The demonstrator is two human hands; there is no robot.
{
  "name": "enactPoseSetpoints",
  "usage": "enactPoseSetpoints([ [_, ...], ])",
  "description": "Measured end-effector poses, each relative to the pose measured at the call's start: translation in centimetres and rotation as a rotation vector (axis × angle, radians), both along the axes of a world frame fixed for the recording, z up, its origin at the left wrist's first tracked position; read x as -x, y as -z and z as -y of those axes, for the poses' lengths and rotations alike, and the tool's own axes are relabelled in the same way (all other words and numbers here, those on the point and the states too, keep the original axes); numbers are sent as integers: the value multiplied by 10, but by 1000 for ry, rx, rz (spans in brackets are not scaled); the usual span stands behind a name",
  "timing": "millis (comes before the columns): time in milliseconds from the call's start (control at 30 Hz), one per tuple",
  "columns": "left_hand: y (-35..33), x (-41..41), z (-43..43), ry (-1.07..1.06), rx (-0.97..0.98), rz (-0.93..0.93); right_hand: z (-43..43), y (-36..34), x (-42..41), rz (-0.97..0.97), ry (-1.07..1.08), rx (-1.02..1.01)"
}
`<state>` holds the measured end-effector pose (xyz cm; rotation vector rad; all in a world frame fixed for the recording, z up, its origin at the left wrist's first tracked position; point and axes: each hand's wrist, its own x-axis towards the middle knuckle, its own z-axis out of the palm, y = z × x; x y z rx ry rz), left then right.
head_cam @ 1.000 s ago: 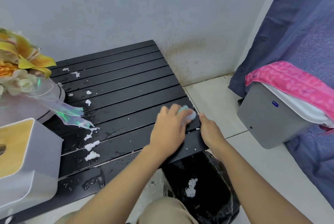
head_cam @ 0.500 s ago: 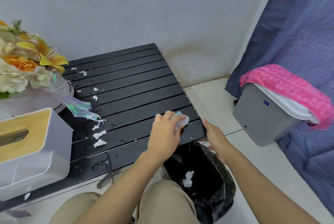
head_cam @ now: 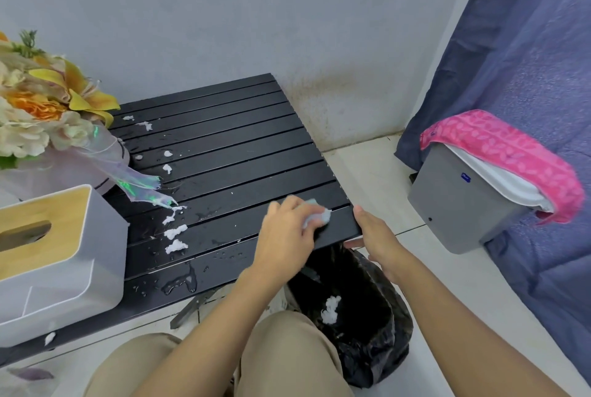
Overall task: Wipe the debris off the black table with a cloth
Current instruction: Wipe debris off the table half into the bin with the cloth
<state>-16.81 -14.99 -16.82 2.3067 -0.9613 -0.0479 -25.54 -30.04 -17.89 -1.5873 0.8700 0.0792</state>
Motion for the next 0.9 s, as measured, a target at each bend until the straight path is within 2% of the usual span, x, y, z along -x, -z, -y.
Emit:
enactPoseSetpoints([
  [67,-3,-9,9,-111,6,23,-1,3,-1,7,10,10],
  [133,-1,-8,15,-120,-34,94,0,8,-2,28,28,24],
  [200,3,-8,14,44,-69,144,0,13,-4,52,45,23],
  [267,-3,-15,9,181,-57,42,0,16,-4,67,53,11],
  [367,-12,-34,8,52,106,-94,0,13,-5,56,55,-11],
  [433,-9,-37,12,-42,119,-123,0,10,-3,56,60,-29],
  [567,7,-17,17,-67,-24,72,3,10,-3,96,60,-60],
  [633,9,-12,15,13,-28,117,3,9,-4,97,91,-128],
  [733,0,-21,8,155,-12,-64,2,13,-7,132,195,-368],
  [800,-7,-30,2,72,66,-159,1,14,-10,177,254,-460],
  [900,-11,-31,-4,-67,196,-210,0,14,-10,225,331,-561],
])
